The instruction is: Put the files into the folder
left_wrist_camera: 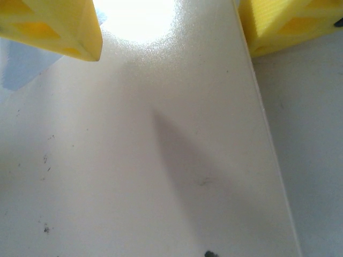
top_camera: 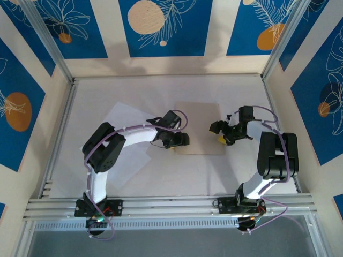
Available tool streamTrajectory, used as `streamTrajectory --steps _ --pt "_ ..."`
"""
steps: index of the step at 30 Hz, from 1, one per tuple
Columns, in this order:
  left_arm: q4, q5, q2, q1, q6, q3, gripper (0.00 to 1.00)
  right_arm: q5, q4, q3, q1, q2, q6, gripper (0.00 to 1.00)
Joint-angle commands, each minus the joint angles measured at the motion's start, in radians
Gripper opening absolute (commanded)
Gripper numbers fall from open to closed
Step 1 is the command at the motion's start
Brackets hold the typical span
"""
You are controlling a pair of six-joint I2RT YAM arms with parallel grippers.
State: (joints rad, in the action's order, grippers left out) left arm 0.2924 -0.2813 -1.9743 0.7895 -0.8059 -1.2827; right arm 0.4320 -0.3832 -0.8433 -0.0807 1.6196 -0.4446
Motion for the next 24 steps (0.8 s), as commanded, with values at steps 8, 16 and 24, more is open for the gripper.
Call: streamTrajectory --steps 8,16,24 --pt "0.054 -0.002 -0.015 -0.002 0.004 -0.002 0.66 -0.219 -0.155 -0.059 0.015 -0.057 0.04 0.77" --pt "0.061 -0.002 -0.011 -0.009 0.007 0.001 0.66 -0.192 -0.145 -0.061 0.016 -0.022 0.04 0.77" --pt "0.06 -0.007 -0.01 -0.009 0.007 0.001 0.66 -0.164 -0.138 -0.066 0.017 0.032 0.044 0.77"
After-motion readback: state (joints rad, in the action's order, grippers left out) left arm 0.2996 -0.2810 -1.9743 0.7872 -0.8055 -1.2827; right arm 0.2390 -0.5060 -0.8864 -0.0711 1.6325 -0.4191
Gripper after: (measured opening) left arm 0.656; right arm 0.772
